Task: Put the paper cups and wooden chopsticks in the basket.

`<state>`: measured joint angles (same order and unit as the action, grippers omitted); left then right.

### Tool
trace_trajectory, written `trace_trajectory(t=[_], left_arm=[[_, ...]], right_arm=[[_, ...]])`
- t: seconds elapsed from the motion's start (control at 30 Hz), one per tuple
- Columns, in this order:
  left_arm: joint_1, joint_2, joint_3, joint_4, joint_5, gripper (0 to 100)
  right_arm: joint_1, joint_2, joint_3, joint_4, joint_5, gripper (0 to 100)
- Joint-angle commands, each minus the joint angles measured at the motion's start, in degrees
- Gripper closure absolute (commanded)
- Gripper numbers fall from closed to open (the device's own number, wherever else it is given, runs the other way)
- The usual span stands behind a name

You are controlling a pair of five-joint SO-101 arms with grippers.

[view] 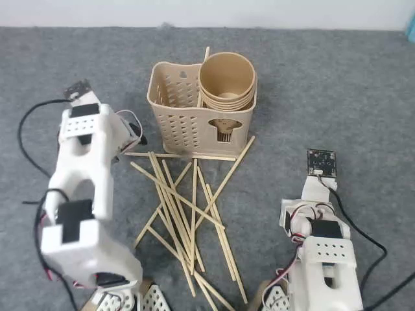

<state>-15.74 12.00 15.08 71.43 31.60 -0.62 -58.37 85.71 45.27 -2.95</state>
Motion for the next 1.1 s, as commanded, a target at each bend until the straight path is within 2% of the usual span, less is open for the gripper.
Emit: trace_trajectory(t=[0.0,0.17,0.43,0.5,0.7,0.83,1.07], left_arm=[[0.44,4.13,-5.23,0.62,2.73,73],[0.53,9.76,-5.49,0.09,4.31,73],[0.44,13.80,-8.75,-1.41,4.66,73],[0.53,13.54,-9.10,-1.49,4.66,77],[0.62,13.27,-10.77,-1.14,3.96,100],[1.85,13.27,-10.51,-1.05,0.62,99],[2.02,12.57,-12.09,2.46,0.44,99]], right_arm=[[-0.66,-1.19,-0.44,-1.10,0.97,99.2],[-0.66,-1.27,-0.53,-1.10,0.97,99.2],[-0.66,-1.27,-0.97,1.19,5.01,99.2],[-0.66,-1.27,-0.97,1.10,5.01,99.2],[-0.66,-1.27,-0.97,1.10,5.01,99.2],[-0.66,-1.27,-1.05,1.10,5.01,99.2],[-0.66,-1.27,-1.05,1.10,5.01,99.2]])
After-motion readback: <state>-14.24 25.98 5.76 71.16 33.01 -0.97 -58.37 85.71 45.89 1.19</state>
